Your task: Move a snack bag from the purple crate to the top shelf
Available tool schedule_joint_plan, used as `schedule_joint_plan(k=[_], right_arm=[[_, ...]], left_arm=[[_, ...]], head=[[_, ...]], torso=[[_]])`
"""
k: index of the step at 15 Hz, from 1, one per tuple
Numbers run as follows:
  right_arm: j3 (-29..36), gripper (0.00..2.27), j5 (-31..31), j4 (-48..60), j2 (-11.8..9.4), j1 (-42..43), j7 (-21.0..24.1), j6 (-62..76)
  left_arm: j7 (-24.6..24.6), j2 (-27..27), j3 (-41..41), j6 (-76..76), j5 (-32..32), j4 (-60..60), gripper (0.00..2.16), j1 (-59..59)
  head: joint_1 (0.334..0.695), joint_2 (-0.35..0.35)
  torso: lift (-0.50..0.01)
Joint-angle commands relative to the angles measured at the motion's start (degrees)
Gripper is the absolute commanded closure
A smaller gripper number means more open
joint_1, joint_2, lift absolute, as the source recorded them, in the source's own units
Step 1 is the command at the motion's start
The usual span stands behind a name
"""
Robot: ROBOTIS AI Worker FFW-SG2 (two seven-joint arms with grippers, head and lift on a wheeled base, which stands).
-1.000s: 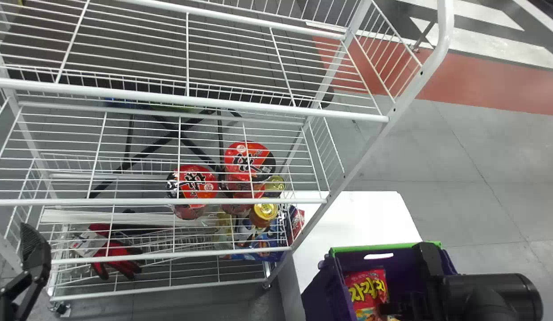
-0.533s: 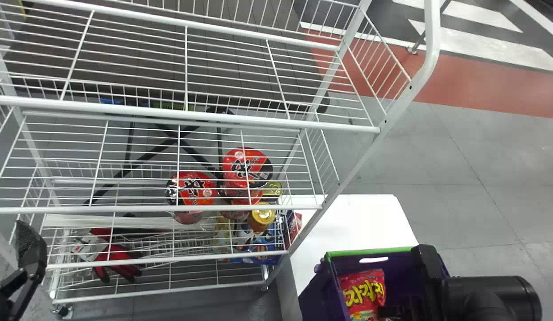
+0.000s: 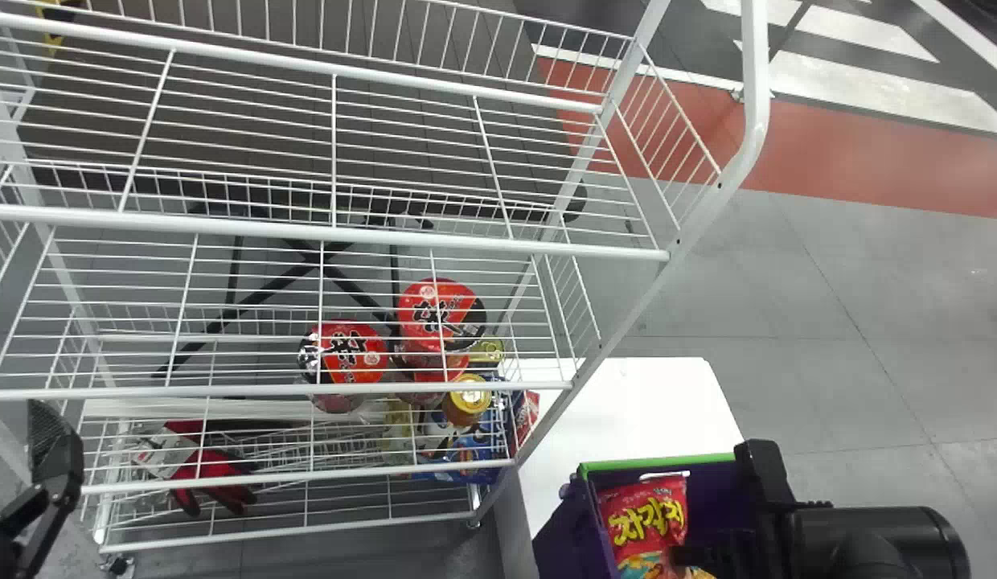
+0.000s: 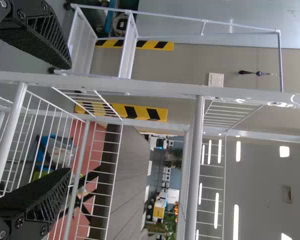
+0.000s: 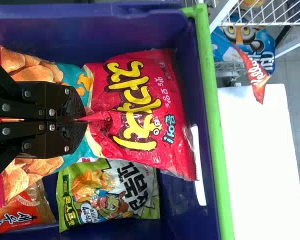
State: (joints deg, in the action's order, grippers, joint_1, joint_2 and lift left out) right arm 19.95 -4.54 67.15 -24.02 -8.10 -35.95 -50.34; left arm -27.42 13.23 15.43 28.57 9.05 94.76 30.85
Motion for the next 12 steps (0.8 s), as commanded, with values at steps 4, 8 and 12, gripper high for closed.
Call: schedule_joint_plan(k=[4,8,12], right_arm=[[0.0,1.75,0.0,0.1,0.2,-0.1,0.0,1.0],[0.0,1.75,0.0,0.0,0.6,-0.4,0.0,2.2],[-0.1,1.75,-0.3,0.0,1.2,-0.6,0.0,3.3]], left_arm=[[-0.1,-0.1,-0.1,-0.1,0.0,-0.2,0.08,0.0],[-0.1,0.0,-0.1,-0.1,0.0,-0.2,0.08,0.0],[-0.1,0.0,0.0,-0.1,0.0,-0.1,0.08,0.0]], head=[[0.695,-0.350],[0.695,-0.350],[0.695,-0.350]], torso=[[-0.159],[-0.143],[-0.127]])
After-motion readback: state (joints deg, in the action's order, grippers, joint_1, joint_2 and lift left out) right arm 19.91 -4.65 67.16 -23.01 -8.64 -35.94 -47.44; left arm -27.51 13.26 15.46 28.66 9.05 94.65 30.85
